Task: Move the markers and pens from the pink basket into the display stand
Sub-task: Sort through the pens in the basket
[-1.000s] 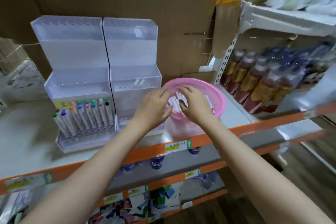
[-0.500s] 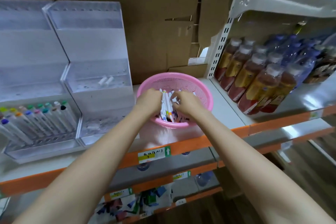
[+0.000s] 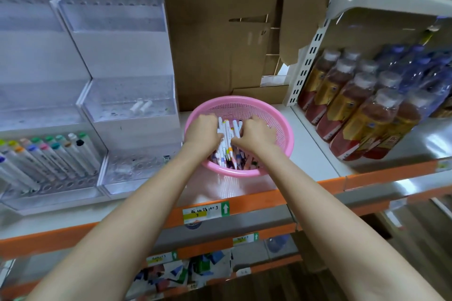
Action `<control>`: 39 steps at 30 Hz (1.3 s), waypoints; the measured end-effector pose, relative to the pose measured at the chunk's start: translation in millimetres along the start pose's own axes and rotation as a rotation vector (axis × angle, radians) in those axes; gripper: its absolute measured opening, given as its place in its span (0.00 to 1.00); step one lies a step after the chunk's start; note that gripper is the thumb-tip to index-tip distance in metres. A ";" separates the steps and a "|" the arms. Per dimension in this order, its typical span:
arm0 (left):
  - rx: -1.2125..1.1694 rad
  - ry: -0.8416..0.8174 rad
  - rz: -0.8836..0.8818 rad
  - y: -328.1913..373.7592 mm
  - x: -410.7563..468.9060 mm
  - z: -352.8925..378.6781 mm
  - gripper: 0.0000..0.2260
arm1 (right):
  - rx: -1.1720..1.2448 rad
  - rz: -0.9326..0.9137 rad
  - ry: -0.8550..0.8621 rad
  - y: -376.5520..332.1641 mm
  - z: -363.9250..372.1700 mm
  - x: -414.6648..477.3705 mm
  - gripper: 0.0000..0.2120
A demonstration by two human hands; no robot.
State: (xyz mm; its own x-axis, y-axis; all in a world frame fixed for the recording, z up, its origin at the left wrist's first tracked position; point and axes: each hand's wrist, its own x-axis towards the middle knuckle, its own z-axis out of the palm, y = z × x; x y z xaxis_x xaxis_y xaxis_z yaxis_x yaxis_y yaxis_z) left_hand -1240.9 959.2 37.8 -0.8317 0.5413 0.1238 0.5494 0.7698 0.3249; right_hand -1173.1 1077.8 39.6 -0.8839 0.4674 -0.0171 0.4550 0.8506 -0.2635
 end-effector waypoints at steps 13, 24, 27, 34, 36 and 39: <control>-0.156 -0.038 0.029 -8.3 3.1 -3.8 0.16 | 0.052 -0.021 0.023 2.8 2.5 0.6 0.07; -0.206 -0.044 0.018 -4.0 1.1 -6.2 0.18 | 0.151 -0.020 0.027 2.6 0.4 0.2 0.06; -0.289 -0.026 0.032 -4.8 0.4 -5.7 0.21 | 0.221 -0.043 0.069 4.3 2.7 1.0 0.12; -0.608 0.057 0.125 -10.8 -2.0 -15.7 0.22 | 0.526 -0.204 0.166 7.1 -4.8 -4.9 0.27; -0.672 0.088 0.172 -11.3 -5.9 -20.4 0.22 | 0.572 -0.250 0.194 6.3 -7.6 -8.4 0.26; -0.726 0.139 0.204 -10.0 -14.7 -27.5 0.21 | 0.610 -0.285 0.235 1.9 -12.2 -14.8 0.25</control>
State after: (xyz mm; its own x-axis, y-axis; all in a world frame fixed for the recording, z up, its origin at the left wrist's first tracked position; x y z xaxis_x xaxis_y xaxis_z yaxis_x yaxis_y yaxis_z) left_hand -1236.4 934.2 58.6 -0.7484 0.5640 0.3489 0.5426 0.2183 0.8111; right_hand -1157.8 1075.5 51.1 -0.8814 0.3446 0.3230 0.0067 0.6930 -0.7209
